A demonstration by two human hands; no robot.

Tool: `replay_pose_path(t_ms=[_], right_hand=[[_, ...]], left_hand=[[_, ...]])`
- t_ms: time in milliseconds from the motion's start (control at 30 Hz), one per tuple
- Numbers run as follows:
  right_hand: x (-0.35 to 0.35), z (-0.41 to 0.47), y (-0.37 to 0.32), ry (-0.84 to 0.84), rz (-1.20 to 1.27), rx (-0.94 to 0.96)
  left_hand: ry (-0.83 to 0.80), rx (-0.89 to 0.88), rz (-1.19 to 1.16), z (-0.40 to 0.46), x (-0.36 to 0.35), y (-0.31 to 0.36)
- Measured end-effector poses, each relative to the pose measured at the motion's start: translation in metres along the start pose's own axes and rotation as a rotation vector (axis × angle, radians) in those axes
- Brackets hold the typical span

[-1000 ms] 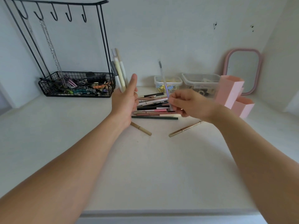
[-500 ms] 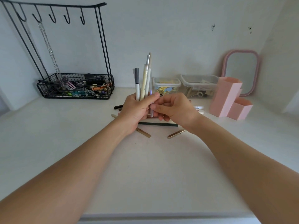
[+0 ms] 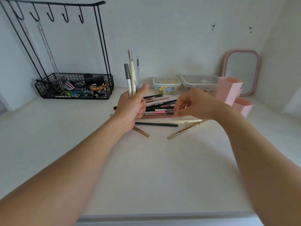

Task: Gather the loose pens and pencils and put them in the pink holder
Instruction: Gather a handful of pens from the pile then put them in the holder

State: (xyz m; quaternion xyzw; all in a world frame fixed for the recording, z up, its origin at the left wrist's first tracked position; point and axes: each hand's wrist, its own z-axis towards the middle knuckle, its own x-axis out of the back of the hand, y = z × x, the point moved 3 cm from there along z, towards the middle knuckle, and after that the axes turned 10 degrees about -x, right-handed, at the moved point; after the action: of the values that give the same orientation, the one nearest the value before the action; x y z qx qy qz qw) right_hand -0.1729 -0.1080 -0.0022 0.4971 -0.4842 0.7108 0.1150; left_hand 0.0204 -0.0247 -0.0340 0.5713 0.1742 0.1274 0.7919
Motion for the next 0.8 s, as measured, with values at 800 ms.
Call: replay_pose_path(t_ms=[800], right_hand=[[-0.01,-0.001,-0.015,-0.054,0.486,-0.035]], left_hand=[[-0.135,0.063,0.022,-0.005,-0.007,0.001]])
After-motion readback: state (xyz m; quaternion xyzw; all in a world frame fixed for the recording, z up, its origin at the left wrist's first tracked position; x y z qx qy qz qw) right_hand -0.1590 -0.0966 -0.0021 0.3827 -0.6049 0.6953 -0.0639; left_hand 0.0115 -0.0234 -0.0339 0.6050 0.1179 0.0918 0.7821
